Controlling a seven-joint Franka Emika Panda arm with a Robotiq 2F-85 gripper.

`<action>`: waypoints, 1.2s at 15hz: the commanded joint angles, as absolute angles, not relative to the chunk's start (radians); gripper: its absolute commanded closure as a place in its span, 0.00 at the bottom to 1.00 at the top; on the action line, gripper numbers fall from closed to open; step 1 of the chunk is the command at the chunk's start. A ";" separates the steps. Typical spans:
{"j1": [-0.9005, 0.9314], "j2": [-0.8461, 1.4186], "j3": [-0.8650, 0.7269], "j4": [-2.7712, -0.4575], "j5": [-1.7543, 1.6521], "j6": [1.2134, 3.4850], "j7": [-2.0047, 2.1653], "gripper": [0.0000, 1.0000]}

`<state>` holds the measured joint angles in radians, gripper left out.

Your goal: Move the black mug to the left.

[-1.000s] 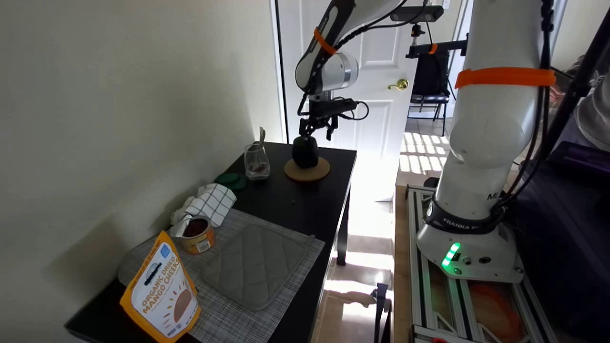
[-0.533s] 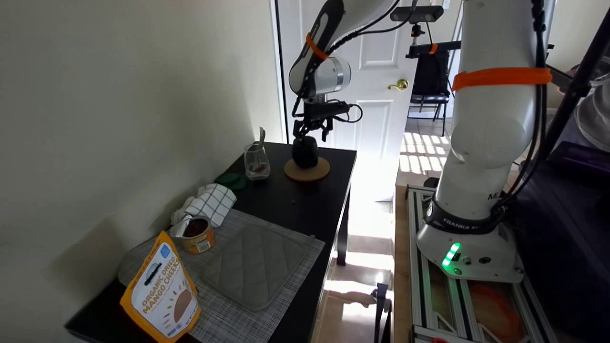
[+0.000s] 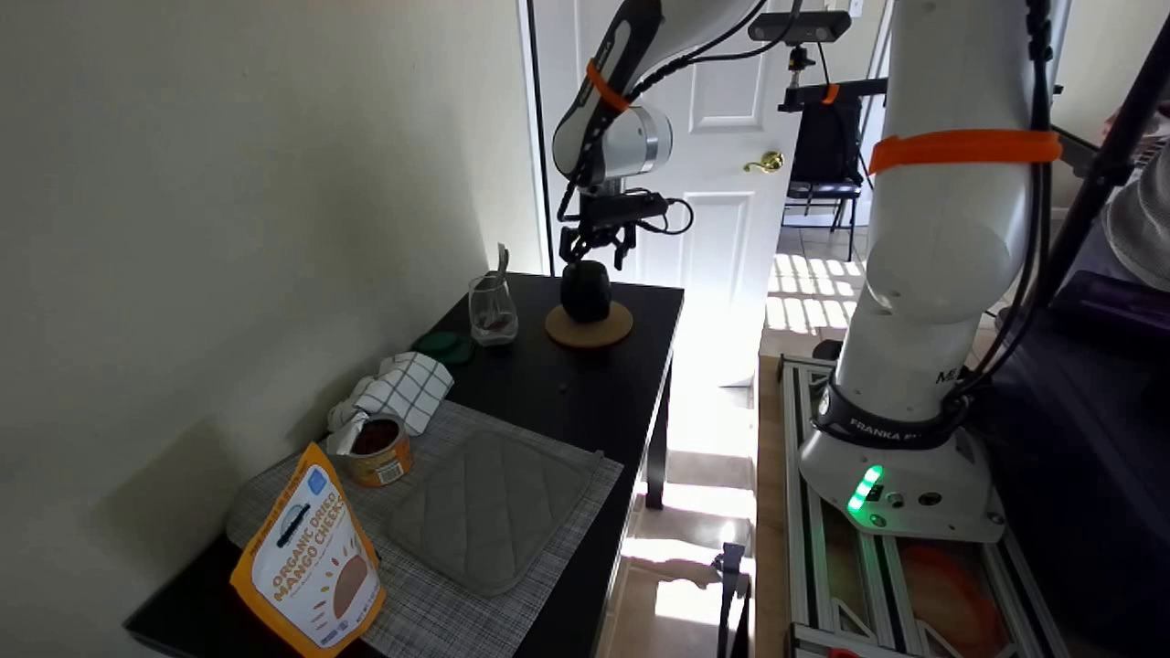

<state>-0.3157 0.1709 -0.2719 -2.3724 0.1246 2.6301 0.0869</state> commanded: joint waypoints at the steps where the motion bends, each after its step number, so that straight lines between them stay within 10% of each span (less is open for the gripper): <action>1: -0.300 0.112 -0.277 -2.434 0.133 2.661 0.114 0.00; 18: -0.260 0.200 -0.271 -2.458 0.135 2.770 0.223 0.29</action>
